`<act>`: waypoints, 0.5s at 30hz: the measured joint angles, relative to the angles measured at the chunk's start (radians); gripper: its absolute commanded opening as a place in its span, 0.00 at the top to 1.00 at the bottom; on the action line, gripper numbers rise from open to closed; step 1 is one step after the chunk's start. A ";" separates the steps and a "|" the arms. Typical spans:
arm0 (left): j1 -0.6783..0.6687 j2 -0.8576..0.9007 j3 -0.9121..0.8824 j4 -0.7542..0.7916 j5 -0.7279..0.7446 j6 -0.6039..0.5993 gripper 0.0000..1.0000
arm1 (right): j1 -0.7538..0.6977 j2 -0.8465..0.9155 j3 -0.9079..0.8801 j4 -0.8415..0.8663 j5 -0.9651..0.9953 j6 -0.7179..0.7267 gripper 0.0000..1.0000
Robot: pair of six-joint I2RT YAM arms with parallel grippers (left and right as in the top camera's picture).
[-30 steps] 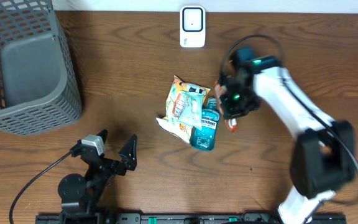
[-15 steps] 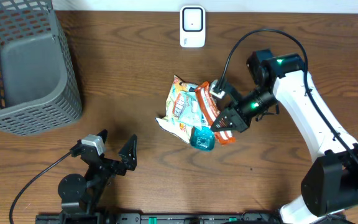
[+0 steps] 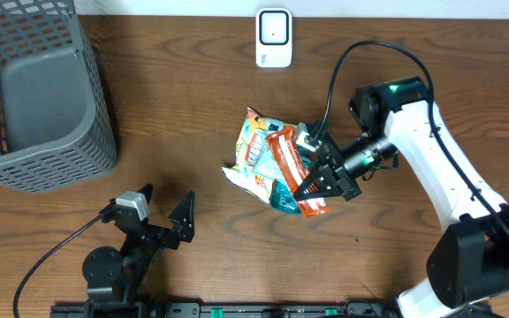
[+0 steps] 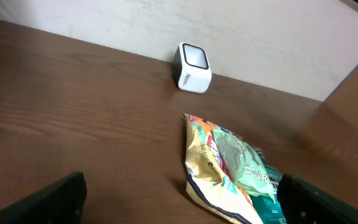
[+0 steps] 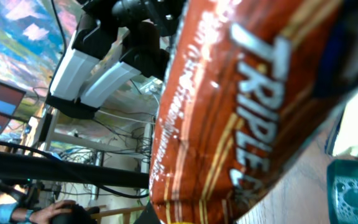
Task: Scan the item barcode
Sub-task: 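Carry the red bar up to the white scanner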
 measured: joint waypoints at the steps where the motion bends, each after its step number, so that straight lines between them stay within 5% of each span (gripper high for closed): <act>1: 0.000 0.000 0.000 0.000 0.000 0.000 0.02 | 0.008 0.000 0.000 0.000 -0.005 -0.005 0.99; 15: 0.000 0.000 0.000 0.000 0.000 0.000 0.02 | 0.075 -0.004 0.000 0.000 -0.008 0.124 0.98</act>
